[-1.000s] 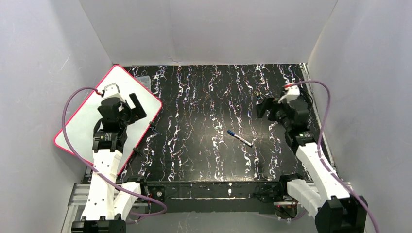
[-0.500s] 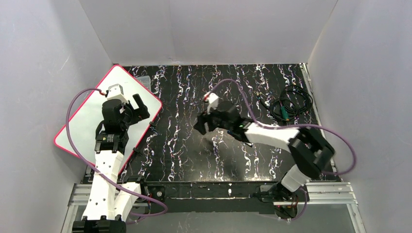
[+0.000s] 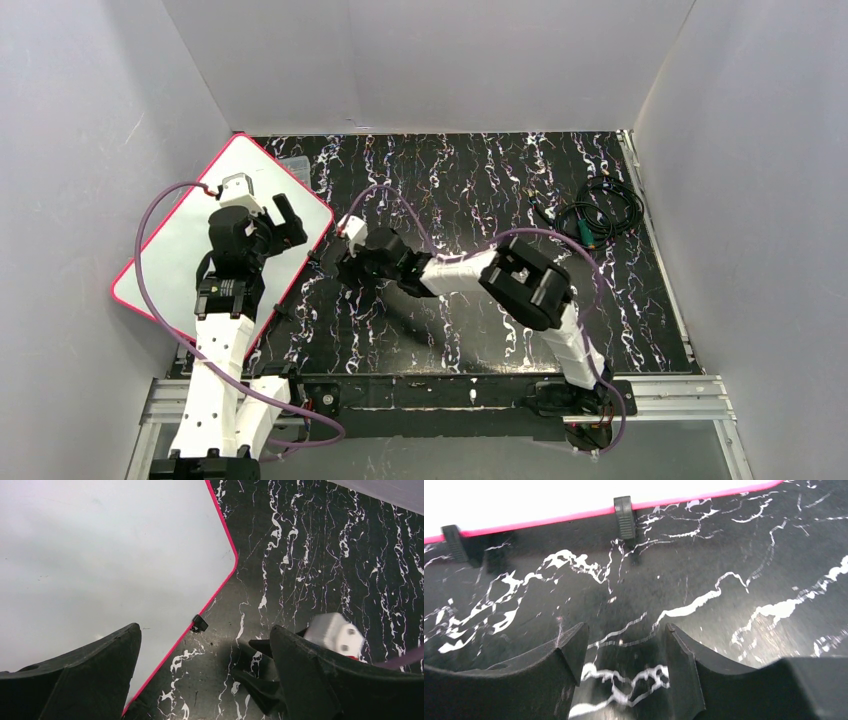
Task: Write a sentence on the whiteboard
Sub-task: Move the whiteboard to the center of the board.
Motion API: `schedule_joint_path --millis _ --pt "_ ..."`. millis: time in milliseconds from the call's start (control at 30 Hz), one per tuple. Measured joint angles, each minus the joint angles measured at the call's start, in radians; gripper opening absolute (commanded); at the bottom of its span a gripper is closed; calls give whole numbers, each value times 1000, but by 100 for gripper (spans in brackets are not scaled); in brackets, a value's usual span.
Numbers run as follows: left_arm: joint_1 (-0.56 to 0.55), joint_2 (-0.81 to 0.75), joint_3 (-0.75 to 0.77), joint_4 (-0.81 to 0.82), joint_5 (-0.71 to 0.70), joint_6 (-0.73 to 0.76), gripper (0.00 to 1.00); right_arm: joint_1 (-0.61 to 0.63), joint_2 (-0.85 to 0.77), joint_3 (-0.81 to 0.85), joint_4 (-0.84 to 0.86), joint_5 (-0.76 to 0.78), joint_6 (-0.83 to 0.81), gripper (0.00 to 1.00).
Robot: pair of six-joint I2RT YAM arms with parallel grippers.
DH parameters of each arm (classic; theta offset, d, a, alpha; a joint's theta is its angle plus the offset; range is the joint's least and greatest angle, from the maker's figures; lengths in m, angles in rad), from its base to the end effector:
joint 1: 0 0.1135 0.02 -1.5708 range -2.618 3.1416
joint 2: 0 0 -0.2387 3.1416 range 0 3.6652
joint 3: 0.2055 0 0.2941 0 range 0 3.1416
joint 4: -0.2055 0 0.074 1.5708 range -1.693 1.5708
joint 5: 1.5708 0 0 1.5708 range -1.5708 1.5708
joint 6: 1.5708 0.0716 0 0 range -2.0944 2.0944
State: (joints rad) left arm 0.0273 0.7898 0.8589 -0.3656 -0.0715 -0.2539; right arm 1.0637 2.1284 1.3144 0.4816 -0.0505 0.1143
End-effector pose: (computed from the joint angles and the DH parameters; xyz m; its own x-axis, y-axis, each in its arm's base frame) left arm 0.2739 0.0126 0.3203 -0.2587 -0.2577 -0.9309 -0.1658 0.9613 -0.2200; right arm 0.2519 0.4608 0.1004 -0.2597 -0.2328 -0.9372 -0.8723 0.4730 0.1242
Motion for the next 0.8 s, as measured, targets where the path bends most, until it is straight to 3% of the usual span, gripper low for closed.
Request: schedule_joint_path --millis 367,800 --pt "5 -19 -2 21 2 20 99 21 244 285 -32 29 -76 62" --pt "25 -19 -2 21 13 19 99 27 382 511 -85 36 -126 56"
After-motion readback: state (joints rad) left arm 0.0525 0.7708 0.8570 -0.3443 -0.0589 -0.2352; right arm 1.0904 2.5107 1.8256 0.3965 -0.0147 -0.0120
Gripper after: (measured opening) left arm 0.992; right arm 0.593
